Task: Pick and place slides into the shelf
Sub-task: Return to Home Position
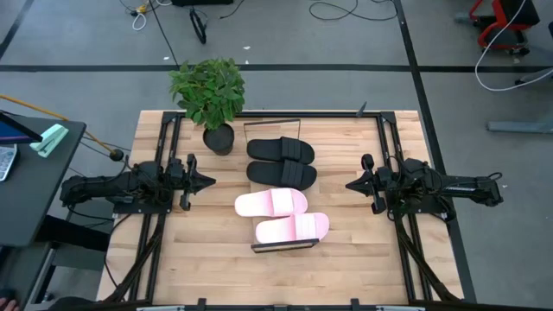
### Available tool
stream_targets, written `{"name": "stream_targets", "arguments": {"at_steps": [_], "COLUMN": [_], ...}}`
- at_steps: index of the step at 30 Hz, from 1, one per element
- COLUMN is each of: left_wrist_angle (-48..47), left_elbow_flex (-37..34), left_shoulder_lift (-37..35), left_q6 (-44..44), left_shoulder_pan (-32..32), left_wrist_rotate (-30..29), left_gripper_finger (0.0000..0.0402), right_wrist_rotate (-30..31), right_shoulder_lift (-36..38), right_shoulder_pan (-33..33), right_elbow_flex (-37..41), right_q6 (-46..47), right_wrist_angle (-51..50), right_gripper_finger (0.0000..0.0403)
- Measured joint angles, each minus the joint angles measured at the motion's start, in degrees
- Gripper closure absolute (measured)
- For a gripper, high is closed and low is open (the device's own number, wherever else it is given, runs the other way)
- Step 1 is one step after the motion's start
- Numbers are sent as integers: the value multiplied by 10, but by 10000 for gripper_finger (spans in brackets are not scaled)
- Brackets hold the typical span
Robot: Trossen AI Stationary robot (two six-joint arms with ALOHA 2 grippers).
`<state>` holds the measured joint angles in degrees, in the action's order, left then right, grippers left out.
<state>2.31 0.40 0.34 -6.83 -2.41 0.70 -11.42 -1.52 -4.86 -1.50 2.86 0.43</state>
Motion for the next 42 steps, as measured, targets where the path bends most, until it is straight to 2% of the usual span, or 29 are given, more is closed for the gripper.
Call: {"name": "stream_targets", "arguments": {"at_steps": [12, 25, 37, 42], "left_wrist_angle": [0, 0, 0, 0], "left_elbow_flex": [0, 0, 0, 0], "left_shoulder_lift": [0, 0, 0, 0], "left_q6": [0, 0, 0, 0], "left_shoulder_pan": [0, 0, 0, 0], "left_wrist_rotate": [0, 0, 0, 0], "left_gripper_finger": [365, 383, 365, 370], "right_wrist_rotate": [0, 0, 0, 0], "right_shoulder_lift": [0, 0, 0, 0], "right_shoulder_pan": [0, 0, 0, 0], "right_elbow_flex": [0, 0, 0, 0], "right_q6": [0, 0, 0, 0], "right_wrist_angle": [0, 0, 0, 0], "right_gripper_finger": [389, 389, 389, 389]}}
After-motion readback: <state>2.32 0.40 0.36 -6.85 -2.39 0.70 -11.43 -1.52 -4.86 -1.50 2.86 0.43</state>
